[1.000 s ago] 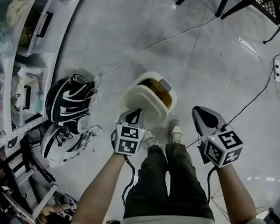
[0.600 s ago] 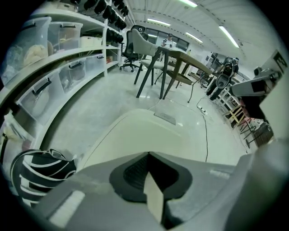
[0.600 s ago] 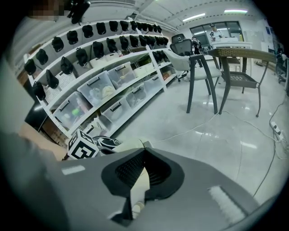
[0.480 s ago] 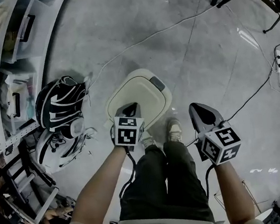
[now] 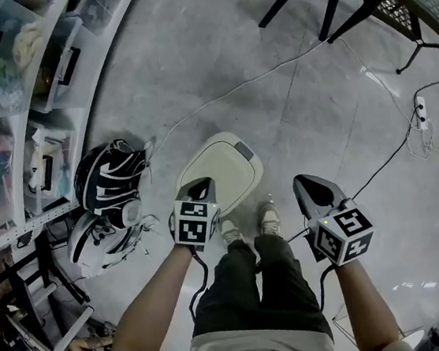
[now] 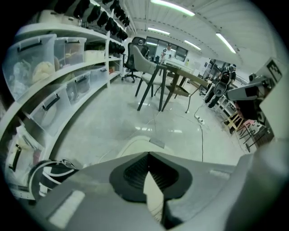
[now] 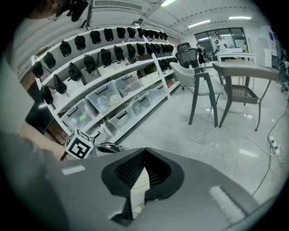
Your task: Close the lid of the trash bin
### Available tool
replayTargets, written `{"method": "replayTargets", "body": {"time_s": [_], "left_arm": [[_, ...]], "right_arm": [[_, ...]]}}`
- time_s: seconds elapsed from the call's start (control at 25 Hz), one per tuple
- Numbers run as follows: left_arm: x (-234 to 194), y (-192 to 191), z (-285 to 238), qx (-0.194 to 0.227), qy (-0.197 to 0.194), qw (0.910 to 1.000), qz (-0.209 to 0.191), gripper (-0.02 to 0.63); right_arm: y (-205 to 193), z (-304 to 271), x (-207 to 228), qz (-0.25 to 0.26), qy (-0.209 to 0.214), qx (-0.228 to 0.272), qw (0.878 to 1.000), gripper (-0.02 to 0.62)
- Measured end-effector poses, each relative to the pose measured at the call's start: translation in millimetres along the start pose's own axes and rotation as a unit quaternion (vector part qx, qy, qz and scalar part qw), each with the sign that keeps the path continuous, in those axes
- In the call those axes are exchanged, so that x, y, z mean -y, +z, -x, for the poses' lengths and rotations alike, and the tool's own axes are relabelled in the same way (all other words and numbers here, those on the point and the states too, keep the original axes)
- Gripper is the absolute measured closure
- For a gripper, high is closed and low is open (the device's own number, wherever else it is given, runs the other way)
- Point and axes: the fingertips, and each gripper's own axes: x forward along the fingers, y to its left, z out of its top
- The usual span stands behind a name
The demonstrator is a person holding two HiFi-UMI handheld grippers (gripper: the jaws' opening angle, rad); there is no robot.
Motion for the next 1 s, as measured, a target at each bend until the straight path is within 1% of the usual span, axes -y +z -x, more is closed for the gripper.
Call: {"method": "replayTargets", "body": {"time_s": [0.04, 0.12, 0.2, 0.24, 0.36, 0.4, 0.48, 0.56, 0.6, 0.68, 0.8, 1.0], "left_arm": [[1.6, 15.0, 15.9, 0.014, 0.002, 0.9999, -0.008, 0.603], [6.2, 43.1, 48.2, 0.038, 0.008, 0.9983, -0.042, 0.603], [11.9, 69.2, 81.8, 0.062, 0.016, 0.9947, -0.081, 0.603], [14.6, 81.9, 99.4, 0.074, 0.018, 0.9928, -0.092, 0.603], [21.2, 116.9, 157.3, 0.116, 0.028, 0.9878, -0.100, 0.603], [23.7, 127.4, 178.2, 0.131, 0.032, 0.9859, -0.099, 0.603], [29.7, 146.1, 220.5, 0.163, 0.039, 0.9811, -0.098, 0.603], [36.7, 161.8, 261.9, 0.195, 0.044, 0.9745, -0.102, 0.603], [40.5, 169.2, 282.4, 0.211, 0.047, 0.9705, -0.107, 0.603], [49.0, 183.8, 323.4, 0.243, 0.056, 0.9615, -0.115, 0.603], [63.9, 202.5, 382.2, 0.287, 0.068, 0.9473, -0.125, 0.603], [89.1, 217.2, 465.7, 0.342, 0.082, 0.9241, -0.150, 0.603]], "right_arm": [[12.4, 10.0, -9.0, 0.007, 0.004, 0.005, 1.000, 0.592], [40.3, 33.3, -27.0, 0.026, 0.009, 0.020, 0.999, 0.592], [73.0, 60.0, -45.3, 0.046, 0.009, 0.042, 0.998, 0.592], [90.4, 73.8, -54.7, 0.053, 0.007, 0.053, 0.997, 0.592], [135.0, 114.5, -82.7, 0.065, 0.014, 0.086, 0.994, 0.592], [147.5, 128.2, -94.0, 0.063, 0.026, 0.096, 0.993, 0.592], [174.8, 157.4, -124.2, 0.053, 0.066, 0.120, 0.989, 0.592], [200.9, 187.3, -157.9, 0.071, 0.098, 0.147, 0.982, 0.592], [211.8, 201.8, -172.5, 0.090, 0.102, 0.159, 0.978, 0.592], [230.2, 230.3, -196.7, 0.125, 0.098, 0.183, 0.970, 0.592], [251.5, 270.1, -224.6, 0.147, 0.097, 0.221, 0.959, 0.592], [262.5, 319.2, -266.3, 0.180, 0.105, 0.256, 0.944, 0.592]]}}
